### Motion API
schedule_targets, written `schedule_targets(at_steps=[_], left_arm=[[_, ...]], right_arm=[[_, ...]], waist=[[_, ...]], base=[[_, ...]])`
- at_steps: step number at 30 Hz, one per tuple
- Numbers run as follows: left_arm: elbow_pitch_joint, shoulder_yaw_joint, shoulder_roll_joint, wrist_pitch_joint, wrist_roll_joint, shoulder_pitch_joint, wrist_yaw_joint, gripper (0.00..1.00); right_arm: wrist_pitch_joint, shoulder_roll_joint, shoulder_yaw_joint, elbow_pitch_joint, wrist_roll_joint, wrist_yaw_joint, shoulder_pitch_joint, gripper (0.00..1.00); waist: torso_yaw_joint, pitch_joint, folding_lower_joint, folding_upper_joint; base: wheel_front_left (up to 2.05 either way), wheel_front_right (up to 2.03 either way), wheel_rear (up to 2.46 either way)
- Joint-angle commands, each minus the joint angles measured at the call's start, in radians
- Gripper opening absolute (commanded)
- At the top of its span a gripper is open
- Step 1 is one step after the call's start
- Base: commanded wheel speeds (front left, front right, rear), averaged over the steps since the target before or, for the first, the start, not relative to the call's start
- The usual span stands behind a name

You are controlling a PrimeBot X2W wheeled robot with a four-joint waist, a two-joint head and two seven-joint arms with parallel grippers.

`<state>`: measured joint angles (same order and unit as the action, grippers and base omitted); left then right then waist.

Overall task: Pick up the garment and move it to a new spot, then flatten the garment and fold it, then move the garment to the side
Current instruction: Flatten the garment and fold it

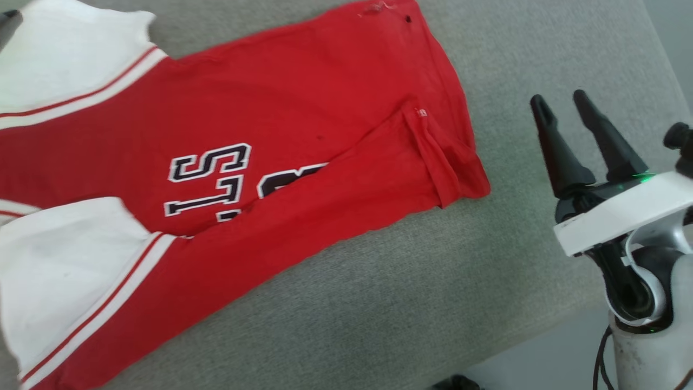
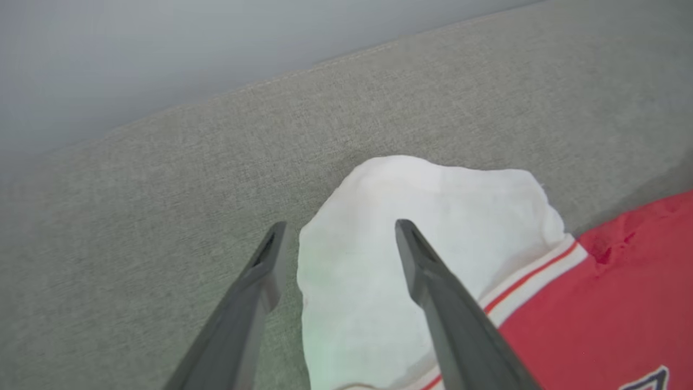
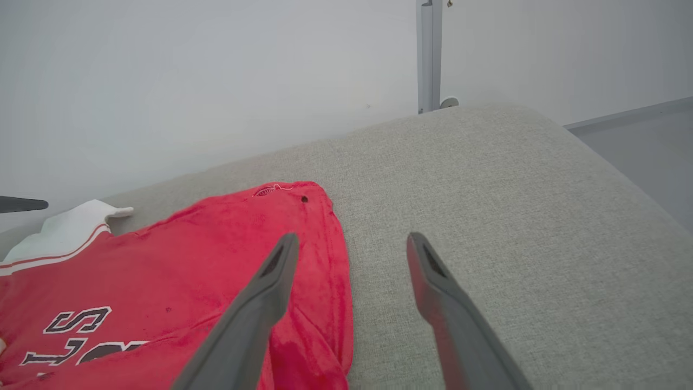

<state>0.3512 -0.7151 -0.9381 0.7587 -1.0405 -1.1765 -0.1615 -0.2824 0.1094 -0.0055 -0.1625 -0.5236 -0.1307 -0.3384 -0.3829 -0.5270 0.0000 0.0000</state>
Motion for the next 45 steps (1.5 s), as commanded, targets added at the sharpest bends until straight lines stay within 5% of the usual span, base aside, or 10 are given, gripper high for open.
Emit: schedule_targets(at_steps=[1,10,11,25,36,38,45], left_arm=[[0.020,-0.003,0.004,0.009,0.008,-0.014,0.007,1.00],[0.238,-0.083,0.083,0.092,0.054,-0.051,0.014,1.00],[0.282,-0.104,0.107,0.118,0.055,-0.046,0.018,0.00],[0.406,-0.140,0.303,0.077,0.083,-0.187,0.111,0.00],[0.490,-0.155,0.385,0.020,0.094,-0.232,0.169,0.00],[0.502,-0.154,0.394,0.001,0.095,-0.236,0.178,0.00],[0.514,-0.148,0.403,-0.028,0.089,-0.264,0.216,0.00]], right_arm=[[0.007,-0.005,0.004,0.002,-0.006,0.000,-0.014,1.00],[-0.060,0.019,0.057,0.053,-0.024,0.000,-0.085,1.00],[-0.101,0.036,0.069,0.077,-0.011,0.000,-0.123,1.00],[-0.355,0.103,0.163,0.446,-0.021,0.000,-0.581,1.00],[-0.544,0.125,0.326,0.795,-0.039,0.000,-0.773,0.99],[-0.592,0.131,0.366,0.830,-0.056,0.000,-0.784,0.00],[-0.571,0.189,0.402,0.822,-0.118,0.000,-0.818,0.00]], waist=[[-0.026,-0.027,0.0000,0.0000],[-0.028,-0.079,0.0000,0.0000],[-0.022,-0.090,0.0000,0.0000],[0.103,-0.148,0.0000,0.0000],[0.158,-0.162,0.0000,0.0000],[0.164,-0.159,0.0000,0.0000],[0.193,-0.119,0.0000,0.0000]], base=[[0.00,0.00,0.00],[0.00,0.00,0.00],[0.00,0.00,0.00],[0.00,0.00,0.00],[0.00,0.00,0.00],[0.00,0.00,0.00],[0.00,0.00,0.00]])
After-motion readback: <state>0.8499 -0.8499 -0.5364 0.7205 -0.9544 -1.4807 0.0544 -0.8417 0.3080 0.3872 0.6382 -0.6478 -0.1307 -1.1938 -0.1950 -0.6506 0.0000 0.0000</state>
